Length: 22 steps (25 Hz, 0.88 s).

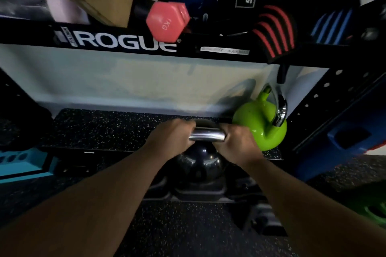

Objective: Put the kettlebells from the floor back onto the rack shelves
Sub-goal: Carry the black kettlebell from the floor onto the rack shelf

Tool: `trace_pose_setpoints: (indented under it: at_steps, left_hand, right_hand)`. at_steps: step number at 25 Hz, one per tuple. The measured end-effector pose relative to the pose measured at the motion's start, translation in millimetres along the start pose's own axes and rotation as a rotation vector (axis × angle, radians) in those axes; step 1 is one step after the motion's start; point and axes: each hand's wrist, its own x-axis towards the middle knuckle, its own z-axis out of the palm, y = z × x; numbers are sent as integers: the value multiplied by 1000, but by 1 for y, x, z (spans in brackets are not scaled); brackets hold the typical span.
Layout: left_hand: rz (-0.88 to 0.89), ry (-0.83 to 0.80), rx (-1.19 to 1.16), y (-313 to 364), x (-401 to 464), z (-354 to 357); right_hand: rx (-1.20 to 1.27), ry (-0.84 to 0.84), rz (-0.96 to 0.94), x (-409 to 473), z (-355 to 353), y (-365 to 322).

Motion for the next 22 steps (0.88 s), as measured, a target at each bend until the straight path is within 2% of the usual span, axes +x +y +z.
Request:
trace_pose_setpoints:
  at_steps: [3, 7, 9, 14, 22]
  left_hand:
    - [13, 48, -15, -25, 44, 14]
    - [-69, -12, -130, -45, 97, 20]
    - [-105, 35, -170, -50, 110, 24]
    - [-79, 123, -144, -54, 115, 34]
    - [-159, 78, -326, -51, 111, 32]
  right_hand:
    - [-53, -6, 62, 44, 23, 23]
    - [-61, -57, 114, 89, 42, 43]
    - [-51, -64, 138, 102, 48, 51]
    - [3, -56, 139, 109, 56, 60]
    - [-83, -221, 191, 110, 42, 53]
